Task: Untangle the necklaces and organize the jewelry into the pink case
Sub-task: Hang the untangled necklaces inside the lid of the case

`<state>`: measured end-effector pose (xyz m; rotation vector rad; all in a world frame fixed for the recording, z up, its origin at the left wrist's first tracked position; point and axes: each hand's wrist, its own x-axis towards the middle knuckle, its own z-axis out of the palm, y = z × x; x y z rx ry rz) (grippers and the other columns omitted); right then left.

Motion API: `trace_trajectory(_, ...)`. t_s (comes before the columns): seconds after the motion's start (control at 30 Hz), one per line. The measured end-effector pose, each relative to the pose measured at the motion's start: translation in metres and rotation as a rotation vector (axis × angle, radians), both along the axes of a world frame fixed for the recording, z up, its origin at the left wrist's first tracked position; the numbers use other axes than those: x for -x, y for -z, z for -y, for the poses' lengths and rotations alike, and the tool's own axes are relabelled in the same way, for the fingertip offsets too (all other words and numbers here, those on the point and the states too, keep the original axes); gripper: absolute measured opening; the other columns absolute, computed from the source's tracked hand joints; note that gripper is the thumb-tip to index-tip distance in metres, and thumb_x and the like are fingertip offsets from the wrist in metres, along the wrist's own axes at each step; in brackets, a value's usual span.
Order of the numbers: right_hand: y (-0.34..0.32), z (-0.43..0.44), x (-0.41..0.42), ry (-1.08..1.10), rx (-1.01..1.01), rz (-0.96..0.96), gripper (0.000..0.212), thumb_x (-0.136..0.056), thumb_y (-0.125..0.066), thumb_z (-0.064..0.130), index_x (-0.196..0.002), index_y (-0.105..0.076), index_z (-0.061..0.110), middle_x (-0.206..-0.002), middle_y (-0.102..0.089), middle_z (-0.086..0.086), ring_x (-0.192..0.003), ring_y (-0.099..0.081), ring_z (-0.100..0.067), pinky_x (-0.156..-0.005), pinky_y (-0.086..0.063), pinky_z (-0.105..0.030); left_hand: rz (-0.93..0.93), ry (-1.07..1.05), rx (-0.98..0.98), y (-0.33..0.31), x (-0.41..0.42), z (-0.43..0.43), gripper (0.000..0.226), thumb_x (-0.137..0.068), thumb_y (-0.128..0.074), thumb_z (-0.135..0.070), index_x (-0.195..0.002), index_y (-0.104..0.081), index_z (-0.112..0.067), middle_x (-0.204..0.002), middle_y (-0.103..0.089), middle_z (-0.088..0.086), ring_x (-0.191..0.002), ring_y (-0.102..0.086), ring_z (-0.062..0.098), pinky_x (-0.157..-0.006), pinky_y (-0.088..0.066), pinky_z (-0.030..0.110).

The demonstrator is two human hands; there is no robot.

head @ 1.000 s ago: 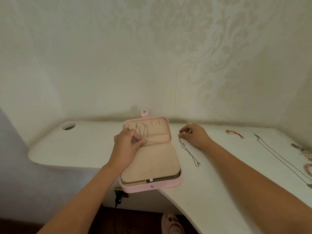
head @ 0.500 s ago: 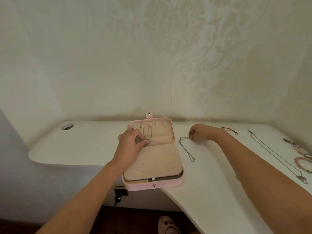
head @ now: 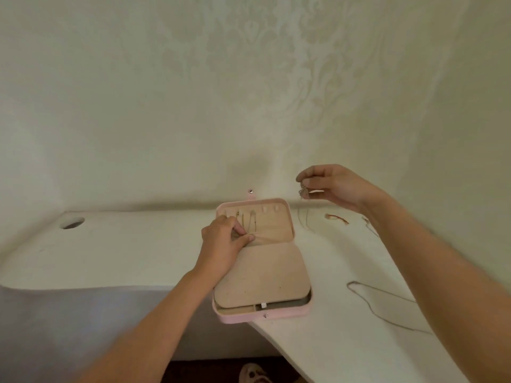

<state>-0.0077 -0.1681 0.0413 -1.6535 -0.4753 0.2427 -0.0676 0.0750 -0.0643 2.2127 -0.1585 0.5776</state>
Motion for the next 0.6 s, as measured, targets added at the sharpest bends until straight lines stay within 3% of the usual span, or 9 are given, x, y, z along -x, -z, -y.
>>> trace_trajectory(0.17,-0.03,0.016,0.013,0.008,0.061,0.052,0.016,-0.089,-0.053,-0.01,-0.094,-0.063,0.002,-0.071,-0.062,-0.004,-0.066,-0.064,-0.016,-0.073,-0.056,-0.024,0.043,0.015,-0.012,-0.001,0.007,0.032,0.03,-0.077,-0.079,-0.024,-0.068,-0.051,-0.031,-0.077,-0.052,-0.016,-0.08,-0.053,0.011,-0.089,-0.041,0.04)
trace_trajectory(0.37,-0.038,0.026,0.026,0.008,0.051,0.017,0.024,-0.092,-0.043,-0.008,-0.093,-0.063,0.004,-0.075,-0.058,-0.007,-0.071,-0.06,-0.017,-0.085,-0.053,-0.034,0.032,0.056,-0.102,0.015,0.014,0.05,0.024,-0.082,-0.073,-0.03,-0.074,-0.051,-0.028,-0.085,-0.054,-0.01,-0.087,-0.047,0.009,-0.076,-0.019,0.025)
trace_trajectory(0.6,-0.037,0.028,0.033,0.054,-0.058,-0.023,0.022,-0.095,-0.043,-0.003,-0.091,-0.062,0.005,-0.066,-0.053,-0.002,-0.061,-0.051,-0.014,-0.069,-0.052,-0.027,0.049,0.057,-0.116,0.019,0.016,0.05,0.023,-0.082,-0.073,-0.029,-0.075,-0.051,-0.027,-0.084,-0.051,-0.011,-0.087,-0.047,0.009,-0.077,-0.019,0.024)
